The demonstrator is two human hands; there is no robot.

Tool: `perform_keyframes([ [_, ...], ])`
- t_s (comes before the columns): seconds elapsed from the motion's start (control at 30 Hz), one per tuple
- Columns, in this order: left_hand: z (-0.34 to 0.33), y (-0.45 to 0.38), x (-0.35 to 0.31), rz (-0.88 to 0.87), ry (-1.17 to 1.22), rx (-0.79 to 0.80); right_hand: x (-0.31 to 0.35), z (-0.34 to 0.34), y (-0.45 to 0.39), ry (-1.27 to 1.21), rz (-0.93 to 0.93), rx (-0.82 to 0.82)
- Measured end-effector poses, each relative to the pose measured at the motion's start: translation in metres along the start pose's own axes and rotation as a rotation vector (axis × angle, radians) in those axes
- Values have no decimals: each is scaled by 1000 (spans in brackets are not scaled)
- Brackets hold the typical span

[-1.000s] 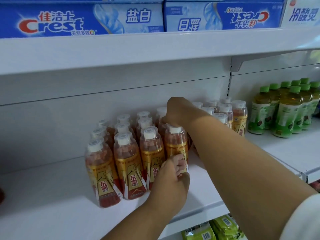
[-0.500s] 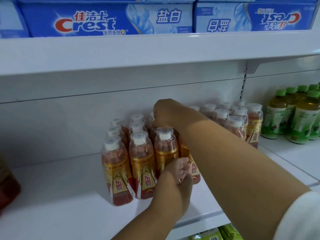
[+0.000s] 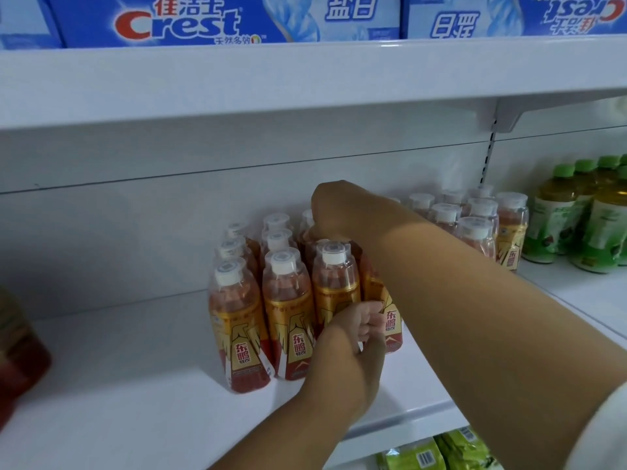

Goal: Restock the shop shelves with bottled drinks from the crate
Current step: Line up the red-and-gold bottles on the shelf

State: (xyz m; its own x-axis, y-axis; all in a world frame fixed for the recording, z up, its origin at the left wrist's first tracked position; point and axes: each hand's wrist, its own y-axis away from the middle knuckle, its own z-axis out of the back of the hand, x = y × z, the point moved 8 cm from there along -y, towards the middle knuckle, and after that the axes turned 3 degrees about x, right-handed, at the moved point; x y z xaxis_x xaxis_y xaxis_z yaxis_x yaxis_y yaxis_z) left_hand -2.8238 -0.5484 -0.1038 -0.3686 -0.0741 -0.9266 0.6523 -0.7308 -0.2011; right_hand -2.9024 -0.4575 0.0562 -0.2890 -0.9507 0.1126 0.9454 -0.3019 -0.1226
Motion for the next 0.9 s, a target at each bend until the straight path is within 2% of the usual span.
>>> perform_keyframes([
  [0.2, 10, 3, 0, 41, 55, -16, 3, 19, 32, -74, 104, -63],
  [0.27, 12, 3, -1, 51, 92, -26, 0, 15, 45, -167, 121, 32],
  [0.37, 13, 4, -2, 45, 109, -50, -4, 4, 58, -145, 141, 140],
  [0.9, 12, 5, -9, 33, 118, -44, -7, 3, 52, -130, 143, 67],
])
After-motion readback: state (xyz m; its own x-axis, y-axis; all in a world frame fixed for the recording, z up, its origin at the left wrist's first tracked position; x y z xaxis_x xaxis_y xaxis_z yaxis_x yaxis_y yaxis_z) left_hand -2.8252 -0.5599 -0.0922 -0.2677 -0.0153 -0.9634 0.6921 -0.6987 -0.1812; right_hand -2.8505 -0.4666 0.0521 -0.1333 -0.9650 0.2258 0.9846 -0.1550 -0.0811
